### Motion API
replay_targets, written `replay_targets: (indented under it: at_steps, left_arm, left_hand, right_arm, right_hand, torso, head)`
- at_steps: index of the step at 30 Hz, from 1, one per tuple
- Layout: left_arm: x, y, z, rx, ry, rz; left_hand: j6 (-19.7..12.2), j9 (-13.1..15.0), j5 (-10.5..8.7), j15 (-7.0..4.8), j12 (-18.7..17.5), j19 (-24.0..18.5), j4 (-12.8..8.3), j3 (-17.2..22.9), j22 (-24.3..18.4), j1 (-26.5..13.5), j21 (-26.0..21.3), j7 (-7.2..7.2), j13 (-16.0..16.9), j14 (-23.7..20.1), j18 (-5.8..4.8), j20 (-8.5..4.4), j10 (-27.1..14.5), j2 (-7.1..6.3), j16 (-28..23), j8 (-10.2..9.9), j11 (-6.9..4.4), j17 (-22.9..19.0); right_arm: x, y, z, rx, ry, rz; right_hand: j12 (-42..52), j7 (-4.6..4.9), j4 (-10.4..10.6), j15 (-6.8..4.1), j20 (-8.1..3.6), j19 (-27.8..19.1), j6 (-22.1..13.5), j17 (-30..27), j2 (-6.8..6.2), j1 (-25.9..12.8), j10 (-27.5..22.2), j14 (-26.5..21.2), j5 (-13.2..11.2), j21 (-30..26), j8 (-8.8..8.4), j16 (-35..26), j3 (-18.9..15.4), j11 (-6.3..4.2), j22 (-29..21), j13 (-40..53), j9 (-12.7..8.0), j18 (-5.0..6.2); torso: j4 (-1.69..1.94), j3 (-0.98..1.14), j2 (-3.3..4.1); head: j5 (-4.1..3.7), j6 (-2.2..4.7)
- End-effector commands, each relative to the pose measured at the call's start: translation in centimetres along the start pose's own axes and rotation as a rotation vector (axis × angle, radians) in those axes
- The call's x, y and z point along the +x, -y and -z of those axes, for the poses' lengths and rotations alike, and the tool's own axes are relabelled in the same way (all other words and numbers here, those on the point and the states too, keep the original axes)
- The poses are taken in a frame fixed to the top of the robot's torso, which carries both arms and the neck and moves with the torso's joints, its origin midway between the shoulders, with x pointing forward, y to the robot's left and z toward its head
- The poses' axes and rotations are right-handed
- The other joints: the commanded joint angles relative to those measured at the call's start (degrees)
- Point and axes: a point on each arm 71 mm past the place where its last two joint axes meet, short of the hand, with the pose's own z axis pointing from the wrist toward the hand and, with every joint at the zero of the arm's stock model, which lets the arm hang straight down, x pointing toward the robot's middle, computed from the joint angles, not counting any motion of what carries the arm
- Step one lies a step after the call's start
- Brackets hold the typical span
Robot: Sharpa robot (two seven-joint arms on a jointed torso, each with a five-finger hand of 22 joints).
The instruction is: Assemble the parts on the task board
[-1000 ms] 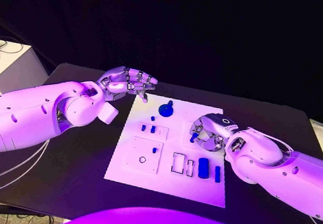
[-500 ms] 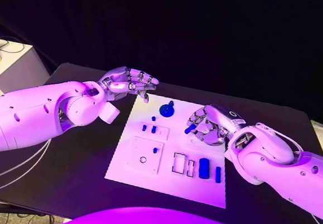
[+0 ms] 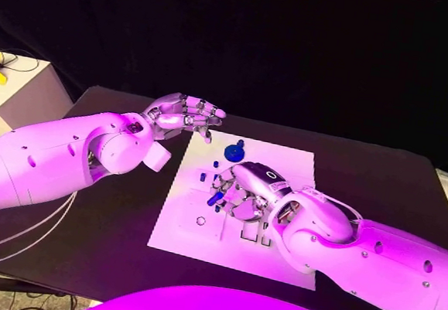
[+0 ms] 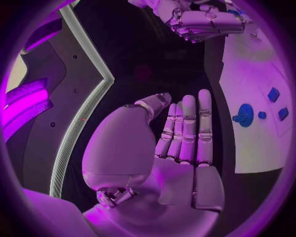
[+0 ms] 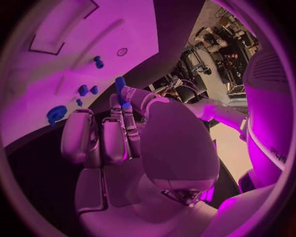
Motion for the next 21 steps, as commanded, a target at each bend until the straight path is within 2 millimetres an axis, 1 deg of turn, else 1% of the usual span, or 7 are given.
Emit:
replay_targets:
  at_steps: [1,4,8,9,12,17,21]
  left_arm:
    - [0.3,0.0,-0.1,0.005,-0.02,0.016]
    - [0.3,0.0,-0.1,0.005,-0.02,0.016]
    - [0.4,0.0,-0.1,0.005,-0.02,0.016]
    - [0.4,0.0,-0.1,0.005,-0.021,0.016]
    - [0.4,0.0,-0.1,0.005,-0.021,0.016]
    - [0.4,0.0,-0.1,0.005,-0.021,0.017]
    - [0.4,0.0,-0.1,0.004,-0.022,0.017]
  left_hand:
    - [0.2,-0.1,-0.06,0.2,-0.2,0.3,0.1,-0.4,-0.1,0.1,-0.2,0.34,-0.1,-0.1,0.84,0.17,0.0,0.21,-0.4,0.2,0.32,-0.1]
    - [0.2,-0.1,-0.06,0.2,-0.2,0.3,0.1,-0.4,-0.1,0.1,-0.2,0.34,-0.1,-0.1,0.84,0.17,0.0,0.21,-0.4,0.2,0.32,-0.1]
    - [0.2,-0.1,-0.06,0.2,-0.2,0.3,0.1,-0.4,-0.1,0.1,-0.2,0.34,-0.1,-0.1,0.84,0.17,0.0,0.21,-0.4,0.2,0.32,-0.1]
    - [0.2,-0.1,-0.06,0.2,-0.2,0.3,0.1,-0.4,-0.1,0.1,-0.2,0.34,-0.1,-0.1,0.84,0.17,0.0,0.21,-0.4,0.2,0.32,-0.1]
    - [0.2,-0.1,-0.06,0.2,-0.2,0.3,0.1,-0.4,-0.1,0.1,-0.2,0.34,-0.1,-0.1,0.84,0.17,0.0,0.21,-0.4,0.2,0.32,-0.1]
    - [0.2,-0.1,-0.06,0.2,-0.2,0.3,0.1,-0.4,-0.1,0.1,-0.2,0.34,-0.1,-0.1,0.84,0.17,0.0,0.21,-0.4,0.2,0.32,-0.1]
    - [0.2,-0.1,-0.06,0.2,-0.2,0.3,0.1,-0.4,-0.1,0.1,-0.2,0.34,-0.1,-0.1,0.84,0.17,0.0,0.21,-0.4,0.2,0.32,-0.1]
  right_arm:
    - [0.8,-0.8,-0.3,-0.061,-0.013,0.051]
    - [1.5,-1.0,-0.7,-0.069,-0.027,0.062]
    - [2.4,-0.7,-1.1,-0.056,-0.047,0.069]
    - [2.6,-0.7,-1.1,-0.054,-0.052,0.068]
    - [3.1,-0.9,-1.3,-0.057,-0.063,0.065]
    - [3.6,-1.2,-1.4,-0.063,-0.08,0.064]
    - [3.8,-1.0,-1.4,-0.052,-0.103,0.078]
  right_hand:
    - [-0.2,0.19,-0.3,-0.2,-0.24,1.9,0.1,-0.1,0.93,0.3,3.3,0.9,0.4,-0.2,0.89,0.2,0.1,-3.04,4.2,0.1,2.9,-1.0]
    - [-0.2,0.19,-0.3,-0.2,-0.24,1.9,0.1,-0.1,0.93,0.3,3.3,0.9,0.4,-0.2,0.89,0.2,0.1,-3.04,4.2,0.1,2.9,-1.0]
    - [-0.3,0.21,-0.4,-0.19,-0.25,1.8,0.1,-0.2,0.92,0.3,3.3,0.8,0.4,-0.3,0.91,0.2,0.2,-3.03,4.1,0.1,2.9,-0.98]
    - [-0.3,0.21,-0.4,-0.19,-0.25,1.8,0.1,-0.2,0.92,0.3,3.3,0.8,0.4,-0.3,0.91,0.2,0.2,-3.03,4.1,0.1,2.9,-0.98]
    - [-0.4,0.22,-0.5,-0.19,-0.25,1.8,0.1,-0.3,0.92,0.3,3.3,0.8,0.5,-0.4,0.92,0.1,0.2,-3.02,4.1,0.1,3.0,-0.97]
    - [-0.4,0.22,-0.5,-0.19,-0.25,1.8,0.1,-0.3,0.92,0.3,3.3,0.8,0.5,-0.4,0.92,0.1,0.2,-3.02,4.1,0.1,3.0,-0.97]
    - [-0.4,0.23,-0.5,-0.18,-0.25,1.8,0.0,-0.3,0.93,0.2,3.4,0.8,0.5,-0.5,0.94,0.1,0.3,-3.01,4.1,0.2,3.0,-0.96]
  torso:
    - [0.03,-0.06,0.05]
    - [-0.03,-0.06,0.0]
    - [-0.01,-0.08,0.0]
    - [-0.03,-0.02,0.0]
    - [-0.04,0.02,0.01]
    - [-0.07,0.04,0.03]
    - [-0.13,0.03,0.0]
  head:
    - [0.19,0.0]
    - [0.34,0.0]
    - [0.58,0.0]
    - [0.7,0.0]
    - [0.73,0.0]
    - [0.84,0.0]
    - [0.89,0.0]
